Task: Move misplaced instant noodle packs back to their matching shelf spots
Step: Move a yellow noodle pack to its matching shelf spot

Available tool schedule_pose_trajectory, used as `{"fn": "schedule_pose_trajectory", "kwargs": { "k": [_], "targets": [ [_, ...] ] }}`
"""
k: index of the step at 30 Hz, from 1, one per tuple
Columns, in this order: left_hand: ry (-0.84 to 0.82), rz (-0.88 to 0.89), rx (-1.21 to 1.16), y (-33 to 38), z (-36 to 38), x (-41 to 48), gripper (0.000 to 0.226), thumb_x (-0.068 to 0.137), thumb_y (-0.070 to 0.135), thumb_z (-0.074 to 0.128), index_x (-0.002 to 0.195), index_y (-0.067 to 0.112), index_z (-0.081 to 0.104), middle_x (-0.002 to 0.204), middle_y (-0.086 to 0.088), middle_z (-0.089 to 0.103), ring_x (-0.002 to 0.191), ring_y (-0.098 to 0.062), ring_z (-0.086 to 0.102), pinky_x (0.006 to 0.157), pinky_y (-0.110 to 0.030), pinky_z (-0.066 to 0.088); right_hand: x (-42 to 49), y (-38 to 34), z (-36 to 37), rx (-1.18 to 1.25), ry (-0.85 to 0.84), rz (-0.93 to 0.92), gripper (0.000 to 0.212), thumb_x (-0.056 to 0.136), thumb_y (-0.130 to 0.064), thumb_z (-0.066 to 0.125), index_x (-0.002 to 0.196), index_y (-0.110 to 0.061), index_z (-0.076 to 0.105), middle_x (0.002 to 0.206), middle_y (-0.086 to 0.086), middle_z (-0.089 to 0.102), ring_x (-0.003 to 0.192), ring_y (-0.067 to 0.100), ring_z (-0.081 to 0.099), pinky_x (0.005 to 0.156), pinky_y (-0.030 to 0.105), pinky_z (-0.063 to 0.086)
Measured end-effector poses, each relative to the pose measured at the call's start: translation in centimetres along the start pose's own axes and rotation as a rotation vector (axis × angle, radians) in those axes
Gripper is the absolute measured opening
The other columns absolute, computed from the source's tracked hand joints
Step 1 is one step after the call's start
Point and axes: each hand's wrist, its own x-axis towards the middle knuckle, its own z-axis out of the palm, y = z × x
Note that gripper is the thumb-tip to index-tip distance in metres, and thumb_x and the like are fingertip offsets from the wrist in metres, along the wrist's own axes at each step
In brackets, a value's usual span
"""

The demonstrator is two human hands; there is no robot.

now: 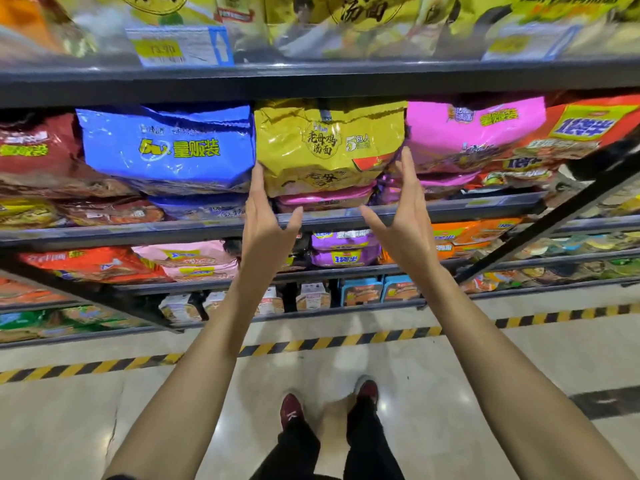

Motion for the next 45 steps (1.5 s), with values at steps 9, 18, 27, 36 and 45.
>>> {"fn": "schedule_pose_trajectory", "kwargs": {
  "k": [9, 18, 27, 36, 45],
  "targets": [
    [0.116, 0.001, 0.160, -0.8, 1.8, 1.8, 0.096, 0.083, 0.016, 0.084, 0.153, -0.008, 0.024, 0.143, -0.027, 0.046, 0.128, -0.024, 0.039, 0.098, -0.005, 0.030, 3.4, 2.0, 4.0, 0.056, 0.011, -0.176, 0.093, 0.087, -0.029, 0.077, 0.151, -0.023, 0.011, 0.162, 0.014, 0.021, 0.148, 0.036, 0.026, 0.104, 0.041, 0.045],
    [0.136, 0.114, 0.051, -0.7, 2.3, 2.5, 0.088, 0.080, 0.002, 0.080, 0.149, -0.004, 0.027, 0.136, 0.001, 0.041, 0.127, -0.018, 0.044, 0.107, -0.034, 0.047, 3.8, 2.1, 4.7, 0.227, 0.078, -0.114, 0.100, 0.086, -0.022, 0.080, 0.154, -0.026, 0.007, 0.164, 0.006, 0.024, 0.146, 0.024, 0.038, 0.104, 0.051, 0.050],
    [0.085, 0.100, -0.102, -0.5, 2.6, -1.7, 0.096, 0.085, 0.005, 0.073, 0.153, 0.026, 0.009, 0.143, 0.015, 0.024, 0.136, -0.015, 0.038, 0.109, -0.015, 0.038, 2.9, 1.4, 3.2, 0.247, 0.101, -0.160, 0.101, 0.080, -0.013, 0.085, 0.151, -0.016, 0.013, 0.157, -0.032, 0.023, 0.135, -0.001, 0.046, 0.094, 0.045, 0.057],
    [0.073, 0.057, -0.125, -0.2, 2.2, -4.9, 0.091, 0.086, 0.010, 0.071, 0.153, 0.030, 0.012, 0.132, 0.033, 0.023, 0.135, 0.005, 0.033, 0.108, -0.024, 0.042, 0.9, 1.6, 1.2, 0.164, 0.045, -0.227, 0.099, 0.083, -0.023, 0.082, 0.155, -0.020, 0.013, 0.163, -0.010, 0.029, 0.134, 0.023, 0.054, 0.088, 0.052, 0.058],
    [0.054, 0.000, -0.181, -0.4, 1.4, -7.6, 0.090, 0.087, 0.022, 0.073, 0.152, 0.039, 0.014, 0.153, -0.013, 0.031, 0.140, -0.038, 0.041, 0.107, -0.059, 0.047, -1.8, 0.6, -0.3, 0.084, 0.069, -0.253, 0.090, 0.084, -0.028, 0.081, 0.152, -0.020, 0.022, 0.157, -0.017, 0.037, 0.123, 0.027, 0.063, 0.081, 0.047, 0.061]
  ]
}}
